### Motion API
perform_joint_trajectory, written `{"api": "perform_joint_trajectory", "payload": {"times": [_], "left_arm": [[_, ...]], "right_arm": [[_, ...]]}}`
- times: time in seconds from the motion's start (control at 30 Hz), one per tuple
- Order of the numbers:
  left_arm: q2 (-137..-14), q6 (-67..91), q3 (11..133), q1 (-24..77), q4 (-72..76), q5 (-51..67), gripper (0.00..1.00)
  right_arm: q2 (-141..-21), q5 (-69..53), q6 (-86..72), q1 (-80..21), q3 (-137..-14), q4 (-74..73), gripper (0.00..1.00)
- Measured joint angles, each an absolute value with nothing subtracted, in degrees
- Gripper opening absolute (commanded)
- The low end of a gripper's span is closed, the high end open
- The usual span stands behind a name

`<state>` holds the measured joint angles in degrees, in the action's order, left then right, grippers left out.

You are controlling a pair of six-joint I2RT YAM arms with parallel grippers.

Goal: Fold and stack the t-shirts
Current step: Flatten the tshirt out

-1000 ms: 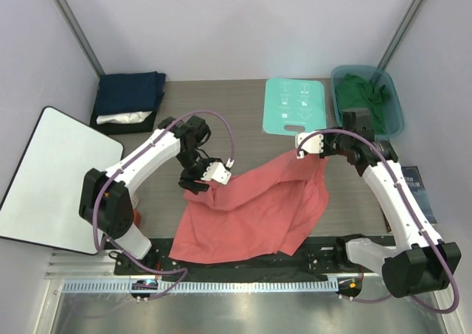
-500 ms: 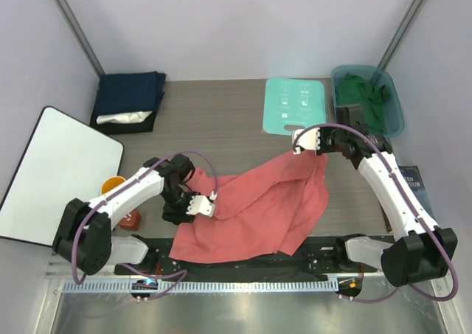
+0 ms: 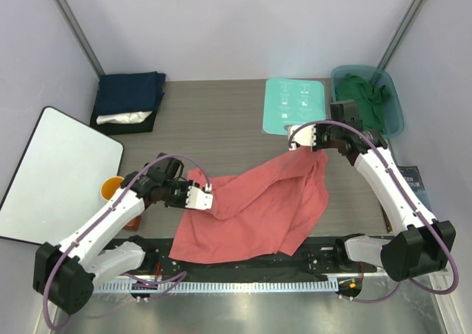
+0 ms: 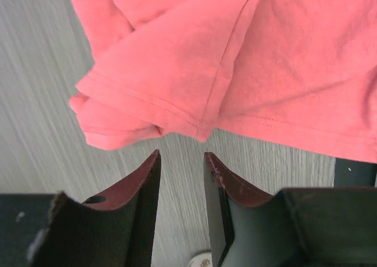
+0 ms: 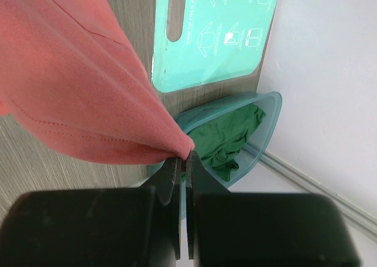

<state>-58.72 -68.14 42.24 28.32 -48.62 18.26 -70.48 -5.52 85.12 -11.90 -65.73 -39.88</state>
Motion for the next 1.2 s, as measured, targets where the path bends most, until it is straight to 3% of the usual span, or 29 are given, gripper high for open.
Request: {"api": "perform_joint_trajectory", "payload": {"times": [0.37,0.73,1.2], "left_arm": [[-57.54,-69.49,31.92,28.32,-40.14,19.29,0.36],[-58.02,-69.36,30.89,28.32,-32.84,19.03,0.35],[-52.23,-69.47,30.94,28.32,-35.18,19.4,0.34]], "right_arm": [[-73.47,-4.47,83.4,-12.23,-68.66,-39.0,0.01],[-73.8,-3.64,82.11,-12.8,-70.17,-38.48,0.01],[-73.8,-2.59,81.01,-13.02,-70.17,-38.44,0.01]]}}
